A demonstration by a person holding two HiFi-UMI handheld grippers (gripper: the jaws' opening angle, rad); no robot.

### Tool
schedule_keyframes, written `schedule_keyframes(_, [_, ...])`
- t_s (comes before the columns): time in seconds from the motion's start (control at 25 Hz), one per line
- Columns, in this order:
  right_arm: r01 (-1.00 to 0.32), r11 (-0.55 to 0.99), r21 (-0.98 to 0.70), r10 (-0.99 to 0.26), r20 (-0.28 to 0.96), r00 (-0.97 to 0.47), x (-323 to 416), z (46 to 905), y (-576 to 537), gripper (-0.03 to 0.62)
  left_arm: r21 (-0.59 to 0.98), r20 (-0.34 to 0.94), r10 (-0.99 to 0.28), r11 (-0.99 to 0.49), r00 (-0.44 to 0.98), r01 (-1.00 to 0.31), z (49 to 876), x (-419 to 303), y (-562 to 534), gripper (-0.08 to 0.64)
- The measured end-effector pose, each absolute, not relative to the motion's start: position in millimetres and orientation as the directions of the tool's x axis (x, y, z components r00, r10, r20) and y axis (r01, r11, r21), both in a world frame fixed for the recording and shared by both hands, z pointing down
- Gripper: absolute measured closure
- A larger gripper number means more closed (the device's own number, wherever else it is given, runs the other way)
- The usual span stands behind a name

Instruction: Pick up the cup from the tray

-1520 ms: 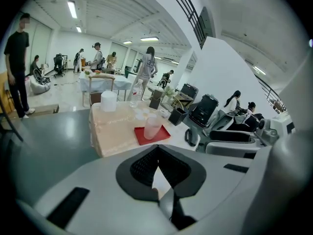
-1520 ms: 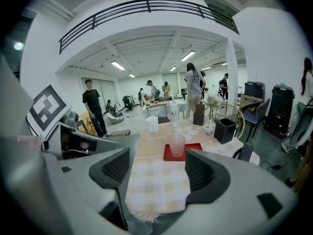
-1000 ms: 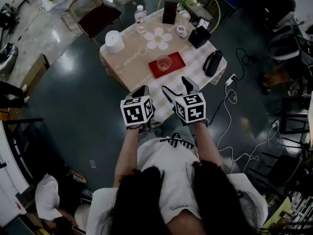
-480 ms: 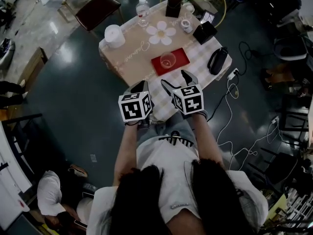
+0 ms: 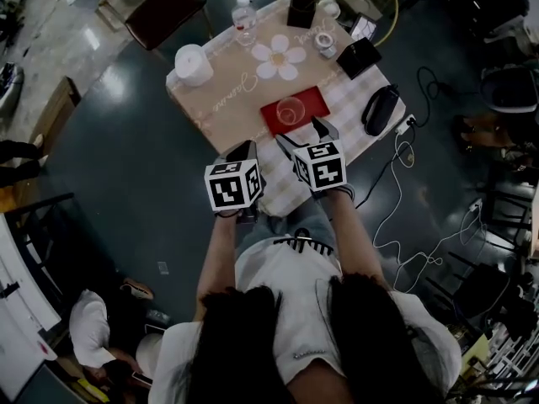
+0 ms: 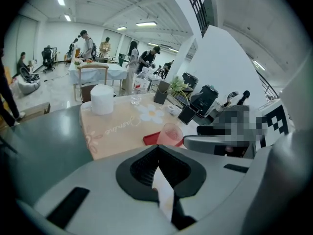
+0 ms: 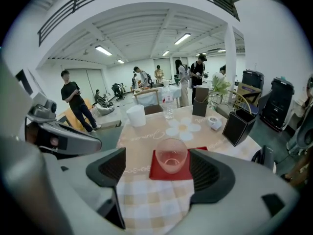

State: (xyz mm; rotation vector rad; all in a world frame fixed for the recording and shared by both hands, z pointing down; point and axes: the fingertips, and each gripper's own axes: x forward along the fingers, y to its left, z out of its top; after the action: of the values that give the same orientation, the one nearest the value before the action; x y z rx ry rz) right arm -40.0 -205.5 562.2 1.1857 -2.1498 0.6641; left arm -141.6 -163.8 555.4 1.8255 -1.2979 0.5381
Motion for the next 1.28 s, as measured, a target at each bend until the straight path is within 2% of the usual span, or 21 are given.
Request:
schedule_keyframes(0.92, [-0.808,0.566,-0.164,-0.396,0.806,-0.44,-56.9,633.2,-259.3,0.178,0.353,0.788,-0.524,-0.047,0.324,-0.934,590.1,-131.6,-217.6,0.555])
schedule_keyframes(1.12, [-0.794,0.595,-0.124,-0.36,0.843,-0.401,-53.2,641.9,-259.6,0.178,0.351,0.794,-0.518,-0.036,0.318,-0.936,593.0,-129.1,-215.1,0.555])
schedule_keyframes(1.28, [-0.803,0.583,-0.123,-0.376,0.836,-0.401,-51.0,645.5,-261.8,0.181,0.338,0.792,-0.532,-0.024,0.298,-0.941,590.7,-131.4,-214.6,0.555])
